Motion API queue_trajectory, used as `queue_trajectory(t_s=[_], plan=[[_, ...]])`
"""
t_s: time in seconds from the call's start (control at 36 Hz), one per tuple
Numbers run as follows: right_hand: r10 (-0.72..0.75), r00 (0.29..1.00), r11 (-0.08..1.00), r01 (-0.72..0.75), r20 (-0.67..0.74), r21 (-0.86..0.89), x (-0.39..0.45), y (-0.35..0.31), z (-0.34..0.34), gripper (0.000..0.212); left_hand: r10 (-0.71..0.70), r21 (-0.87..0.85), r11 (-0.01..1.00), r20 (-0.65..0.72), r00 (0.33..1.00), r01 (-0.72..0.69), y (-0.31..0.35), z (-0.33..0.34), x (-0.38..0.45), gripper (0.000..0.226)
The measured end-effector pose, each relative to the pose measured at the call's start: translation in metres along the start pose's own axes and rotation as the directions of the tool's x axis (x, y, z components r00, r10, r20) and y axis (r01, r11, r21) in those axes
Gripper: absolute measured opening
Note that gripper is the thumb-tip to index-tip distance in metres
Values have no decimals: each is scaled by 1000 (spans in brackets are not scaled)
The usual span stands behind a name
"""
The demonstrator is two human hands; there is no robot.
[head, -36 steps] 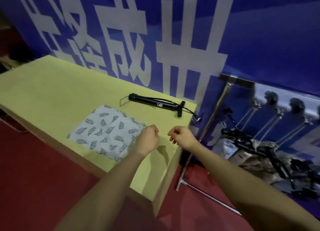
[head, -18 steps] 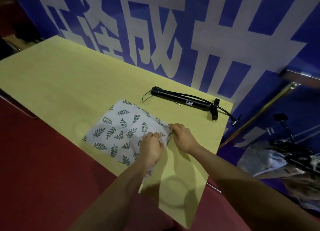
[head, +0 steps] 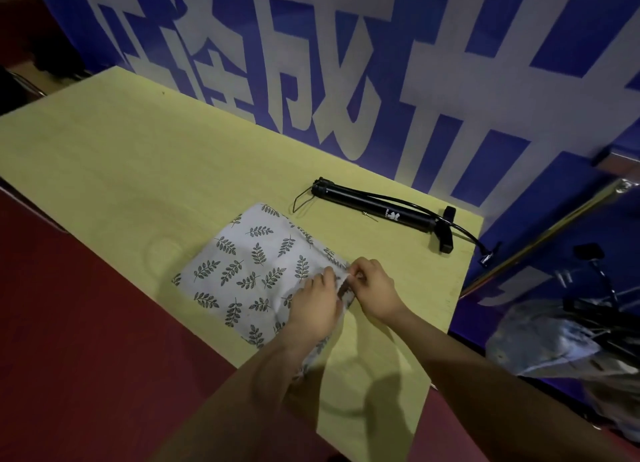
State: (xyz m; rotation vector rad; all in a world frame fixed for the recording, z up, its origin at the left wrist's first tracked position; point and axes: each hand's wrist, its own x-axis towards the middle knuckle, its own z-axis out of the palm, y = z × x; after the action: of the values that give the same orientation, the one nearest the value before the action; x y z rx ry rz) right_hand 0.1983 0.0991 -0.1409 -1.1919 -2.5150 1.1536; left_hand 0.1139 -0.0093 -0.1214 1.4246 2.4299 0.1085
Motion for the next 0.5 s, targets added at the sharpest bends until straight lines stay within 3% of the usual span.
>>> queue_trajectory(t_s=[0.14, 0.25, 0.33, 0.5], plan=[[-18, 1000, 957, 24, -25, 289, -3, -17, -14, 13, 115, 66, 992, -122, 986, -107, 2, -19, -4, 64], [-72, 991, 949, 103, -113, 299, -2, -25, -26, 5, 231, 148, 966, -140, 963, -210, 1, -34, -5, 50], [-71, 988, 934, 115, -139, 337, 6, -26, -36, 5, 345, 196, 924, -64, 936, -327, 1, -42, 1, 47], [-67, 989, 921, 112, -133, 374, 28, -27, -55, 7, 158, -37, 985, -172, 972, -167, 2, -58, 26, 52]])
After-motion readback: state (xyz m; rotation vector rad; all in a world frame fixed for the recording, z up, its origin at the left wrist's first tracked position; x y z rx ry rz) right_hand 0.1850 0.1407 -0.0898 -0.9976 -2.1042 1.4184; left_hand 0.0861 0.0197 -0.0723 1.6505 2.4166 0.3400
